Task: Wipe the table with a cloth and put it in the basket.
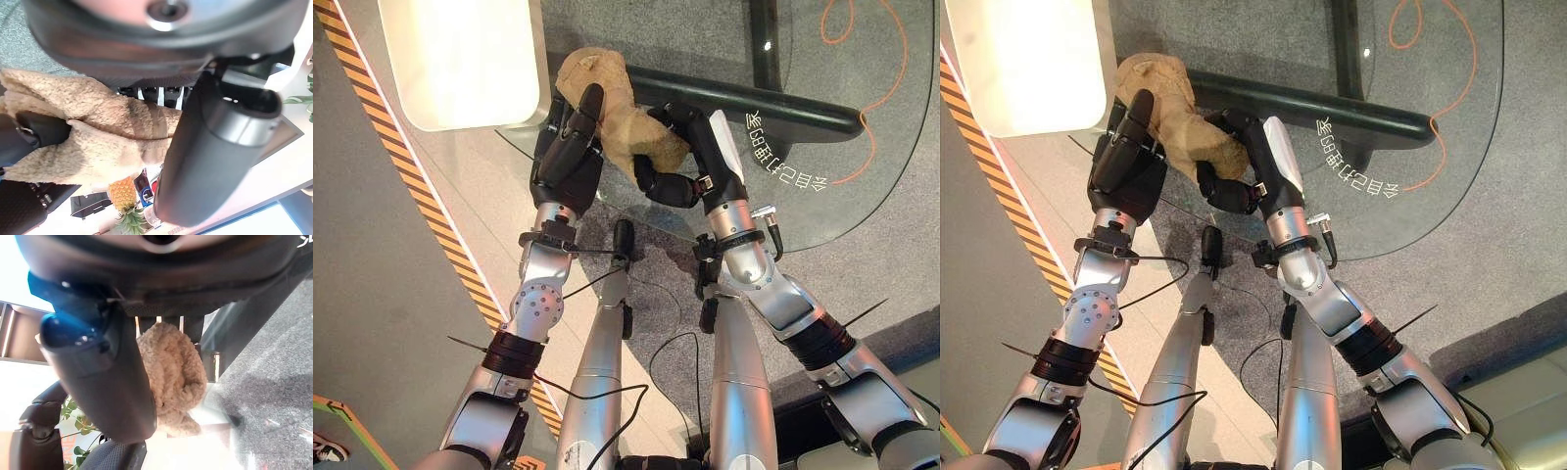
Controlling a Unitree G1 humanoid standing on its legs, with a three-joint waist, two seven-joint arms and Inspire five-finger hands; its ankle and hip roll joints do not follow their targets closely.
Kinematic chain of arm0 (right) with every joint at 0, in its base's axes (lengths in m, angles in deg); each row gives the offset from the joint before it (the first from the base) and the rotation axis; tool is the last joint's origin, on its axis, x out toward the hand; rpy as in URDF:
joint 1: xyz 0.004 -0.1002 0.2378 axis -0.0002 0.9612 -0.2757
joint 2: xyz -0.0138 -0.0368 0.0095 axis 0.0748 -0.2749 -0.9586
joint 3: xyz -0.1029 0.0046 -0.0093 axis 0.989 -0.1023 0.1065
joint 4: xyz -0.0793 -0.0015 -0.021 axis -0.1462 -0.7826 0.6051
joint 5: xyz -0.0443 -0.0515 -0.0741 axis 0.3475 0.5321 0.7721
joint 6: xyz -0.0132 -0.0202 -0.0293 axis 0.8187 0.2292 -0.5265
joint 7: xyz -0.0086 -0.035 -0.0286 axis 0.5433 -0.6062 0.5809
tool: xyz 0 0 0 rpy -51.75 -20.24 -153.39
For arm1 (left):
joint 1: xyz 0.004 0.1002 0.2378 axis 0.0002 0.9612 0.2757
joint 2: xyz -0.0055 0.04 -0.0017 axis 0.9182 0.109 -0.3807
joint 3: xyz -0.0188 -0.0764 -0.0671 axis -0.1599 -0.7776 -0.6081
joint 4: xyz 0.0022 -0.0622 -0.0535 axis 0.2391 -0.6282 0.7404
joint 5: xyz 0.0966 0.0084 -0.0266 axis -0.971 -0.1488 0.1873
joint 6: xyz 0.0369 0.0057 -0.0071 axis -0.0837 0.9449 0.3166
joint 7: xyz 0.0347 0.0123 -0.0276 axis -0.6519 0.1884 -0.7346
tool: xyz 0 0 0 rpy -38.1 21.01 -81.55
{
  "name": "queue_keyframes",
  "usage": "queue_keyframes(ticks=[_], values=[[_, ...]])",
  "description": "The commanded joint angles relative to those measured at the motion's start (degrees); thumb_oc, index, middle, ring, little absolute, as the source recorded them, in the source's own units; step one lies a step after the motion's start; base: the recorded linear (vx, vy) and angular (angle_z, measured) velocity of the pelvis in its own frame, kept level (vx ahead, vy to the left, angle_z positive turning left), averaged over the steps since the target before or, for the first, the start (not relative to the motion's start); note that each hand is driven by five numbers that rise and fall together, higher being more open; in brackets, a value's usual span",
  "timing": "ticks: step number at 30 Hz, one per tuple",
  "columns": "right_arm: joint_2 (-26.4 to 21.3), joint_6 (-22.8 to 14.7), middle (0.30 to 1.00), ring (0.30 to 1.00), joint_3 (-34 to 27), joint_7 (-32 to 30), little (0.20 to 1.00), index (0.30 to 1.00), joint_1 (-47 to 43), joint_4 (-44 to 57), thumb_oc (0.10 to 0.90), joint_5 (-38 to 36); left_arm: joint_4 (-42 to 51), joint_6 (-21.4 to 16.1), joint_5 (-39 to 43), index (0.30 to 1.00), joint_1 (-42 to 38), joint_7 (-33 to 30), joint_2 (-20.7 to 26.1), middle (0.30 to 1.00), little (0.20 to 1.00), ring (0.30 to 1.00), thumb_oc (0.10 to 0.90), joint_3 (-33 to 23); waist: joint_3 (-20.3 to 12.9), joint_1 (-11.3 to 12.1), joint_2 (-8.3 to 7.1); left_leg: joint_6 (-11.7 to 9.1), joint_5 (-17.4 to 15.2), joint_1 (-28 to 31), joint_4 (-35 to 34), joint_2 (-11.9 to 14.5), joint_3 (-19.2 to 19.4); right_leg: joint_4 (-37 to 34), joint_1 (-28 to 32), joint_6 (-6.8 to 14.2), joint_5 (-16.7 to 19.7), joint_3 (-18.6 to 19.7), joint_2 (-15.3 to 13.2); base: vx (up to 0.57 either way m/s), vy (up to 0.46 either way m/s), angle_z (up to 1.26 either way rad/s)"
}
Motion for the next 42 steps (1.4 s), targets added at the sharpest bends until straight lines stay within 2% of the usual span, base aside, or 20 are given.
queue_keyframes(ticks=[1,19,24,25,26,27,28,31,33,35,36,42], values=[[1.6,-5.5,0.3,0.3,1.7,1.9,0.2,0.3,-8.4,12.8,0.1,0.4,5.1,-1.5,-4.5,0.3,-5.4,3.6,0.1,0.3,0.2,0.3,0.1,0.1,-1.4,1.1,-1.56,1.7,-9.6,0.5,8.8,-0.8,0.5,-16.6,3.6,4.3,12.0,0.2,-1.3,0.0,0.0,0.0],[1.1,-5.4,0.3,0.3,2.2,3.4,0.2,0.3,-9.7,13.0,0.1,1.5,4.8,-0.4,-5.5,0.3,-6.0,3.6,0.2,0.3,0.2,0.3,0.1,0.1,-1.4,1.3,-1.67,1.6,-9.5,0.9,8.4,-0.9,0.4,-17.1,4.1,4.3,11.9,-0.1,-1.4,0.0,0.0,0.0],[1.4,-4.9,0.3,0.3,2.4,3.1,0.2,0.3,-10.0,12.8,0.1,1.5,4.6,-1.9,-6.1,0.3,-5.9,3.2,0.0,0.3,0.2,0.3,0.1,0.0,-1.4,1.4,-1.67,1.6,-9.5,1.1,8.2,-0.9,0.4,-17.2,4.2,4.4,12.0,-0.1,-1.4,0.0,0.0,0.0],[1.3,-4.8,0.368,0.368,2.3,3.0,0.28,0.368,-10.0,12.8,0.18,1.3,4.6,-2.7,-6.2,0.3,-5.8,3.0,0.0,0.3,0.2,0.3,0.1,-0.1,-1.4,1.4,-1.66,1.6,-9.5,1.0,8.2,-0.9,0.4,-17.2,4.1,4.3,12.0,0.0,-1.4,0.0,0.0,0.0],[1.4,-4.7,0.684,0.684,2.3,2.8,0.647,0.684,-9.8,12.7,0.547,1.1,4.6,-4.0,-5.9,0.3,-5.8,2.8,0.1,0.3,0.2,0.3,0.1,-0.3,-1.4,1.4,-1.68,1.6,-9.6,1.1,8.2,-0.9,0.4,-17.3,4.2,4.3,12.0,0.0,-1.4,0.0,0.0,0.0],[1.5,-4.7,0.829,0.829,2.4,2.4,0.818,0.829,-9.7,12.7,0.718,1.1,4.6,-4.8,-5.9,0.3,-5.8,2.5,0.0,0.3,0.2,0.3,0.1,-0.5,-1.4,1.4,-1.7,1.6,-9.6,1.1,8.1,-0.9,0.4,-17.4,4.3,4.3,12.0,0.0,-1.4,0.0,0.0,0.0],[1.5,-4.8,0.9,0.9,2.4,2.2,0.9,0.9,-9.7,12.5,0.8,1.1,4.5,-5.3,-6.1,0.3,-5.9,2.3,-0.1,0.3,0.2,0.3,0.1,-0.6,-1.4,1.4,-1.73,1.6,-9.6,1.2,8.1,-0.9,0.4,-17.4,4.3,4.3,12.0,0.0,-1.4,0.0,0.0,0.0],[2.1,-5.1,0.9,0.9,2.1,1.8,0.9,0.9,-9.3,11.8,0.8,1.0,4.7,-7.1,-6.8,0.3,-5.9,1.6,-0.6,0.3,0.2,0.3,0.1,-1.1,-1.4,1.5,-1.8,1.6,-9.7,1.1,8.3,-1.0,0.3,-17.3,4.3,4.3,11.9,-0.1,-1.4,0.0,0.0,0.0],[2.7,-5.2,0.9,0.9,1.4,2.1,0.9,0.9,-8.8,11.9,0.8,1.4,5.2,-9.7,-8.4,0.3,-5.9,-0.5,-1.0,0.3,0.2,0.3,0.1,-1.8,-1.4,1.6,-1.8,1.6,-9.6,1.0,8.3,-1.2,0.1,-17.1,4.2,4.3,11.8,-0.1,-1.4,0.0,0.0,0.0],[2.7,-5.3,0.9,0.9,1.3,2.1,0.9,0.9,-8.8,11.9,0.8,1.4,5.4,-10.2,-8.6,0.3,-5.9,-0.9,-1.1,0.3,0.2,0.3,0.1,-1.9,-1.4,1.6,-1.82,1.6,-9.6,1.0,8.3,-1.2,0.1,-17.0,4.1,4.3,11.8,-0.2,-1.4,0.0,0.0,0.0],[3.0,-5.4,0.9,0.9,1.2,2.2,0.9,0.9,-8.7,11.9,0.8,1.7,5.4,-13.1,-10.5,0.3,-5.9,-3.0,-1.4,0.3,0.2,0.3,0.1,-2.5,-1.4,1.7,-1.92,1.6,-9.6,0.9,8.3,-1.2,0.0,-17.0,4.1,4.2,11.7,-0.2,-1.4,0.0,0.0,0.0],[4.0,-4.8,0.9,0.9,0.9,2.1,0.9,0.9,-9.1,11.4,0.8,2.0,5.7,-19.6,-15.2,0.3,-6.3,-8.7,-2.2,0.3,0.2,0.3,0.1,-4.4,-1.4,2.0,-2.11,1.5,-9.6,0.6,8.5,-1.3,-0.3,-16.8,4.1,4.0,11.3,-0.2,-1.3,0.0,0.0,0.0]])
